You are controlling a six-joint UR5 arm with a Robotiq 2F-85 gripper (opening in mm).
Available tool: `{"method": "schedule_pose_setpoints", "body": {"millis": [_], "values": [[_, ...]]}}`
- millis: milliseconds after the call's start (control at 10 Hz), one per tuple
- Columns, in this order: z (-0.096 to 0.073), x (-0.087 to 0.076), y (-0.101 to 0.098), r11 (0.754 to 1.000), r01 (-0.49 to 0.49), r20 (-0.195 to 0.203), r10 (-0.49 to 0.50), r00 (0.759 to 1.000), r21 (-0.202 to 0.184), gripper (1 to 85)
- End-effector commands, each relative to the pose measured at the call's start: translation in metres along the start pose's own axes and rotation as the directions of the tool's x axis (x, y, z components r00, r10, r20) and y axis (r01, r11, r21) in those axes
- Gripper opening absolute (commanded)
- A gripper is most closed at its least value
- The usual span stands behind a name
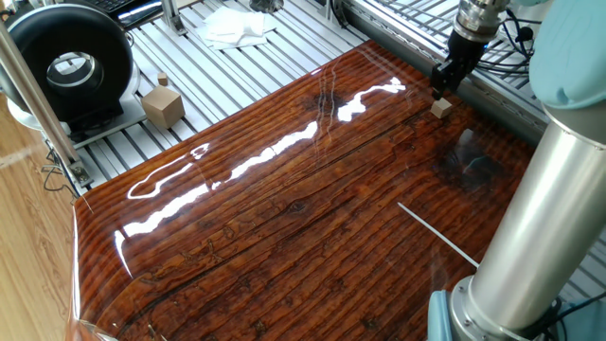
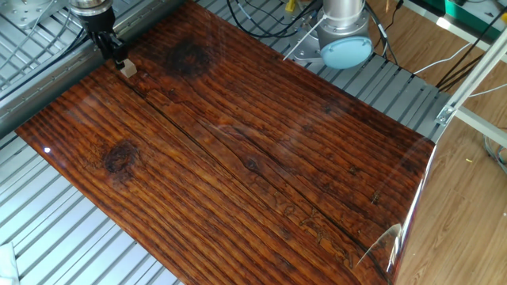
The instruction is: Hold a small block with the gripper and sweep it from left to right on the table
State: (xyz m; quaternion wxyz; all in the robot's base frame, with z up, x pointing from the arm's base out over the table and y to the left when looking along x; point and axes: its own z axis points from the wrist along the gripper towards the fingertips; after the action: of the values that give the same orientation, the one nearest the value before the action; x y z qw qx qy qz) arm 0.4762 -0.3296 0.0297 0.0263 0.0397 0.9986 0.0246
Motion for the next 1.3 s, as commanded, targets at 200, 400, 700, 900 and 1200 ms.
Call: {"method": "schedule_pose_setpoints", "body": {"millis": [200, 400, 700, 900, 1200], "values": [[-0.001, 0.000, 0.010, 1.000, -0.014, 0.007, 0.014, 1.000, -0.001, 52.0], [0.001, -0.003, 0.011, 1.000, -0.002, 0.018, 0.002, 1.000, 0.000, 52.0], [0.008, 0.000, 0.015, 1.000, 0.019, 0.019, -0.019, 1.000, -0.007, 52.0], [0.009, 0.006, 0.017, 1.000, 0.025, 0.005, -0.025, 1.000, -0.009, 52.0], [0.010, 0.008, 0.017, 1.000, 0.024, 0.000, -0.024, 1.000, -0.011, 51.3]]}}
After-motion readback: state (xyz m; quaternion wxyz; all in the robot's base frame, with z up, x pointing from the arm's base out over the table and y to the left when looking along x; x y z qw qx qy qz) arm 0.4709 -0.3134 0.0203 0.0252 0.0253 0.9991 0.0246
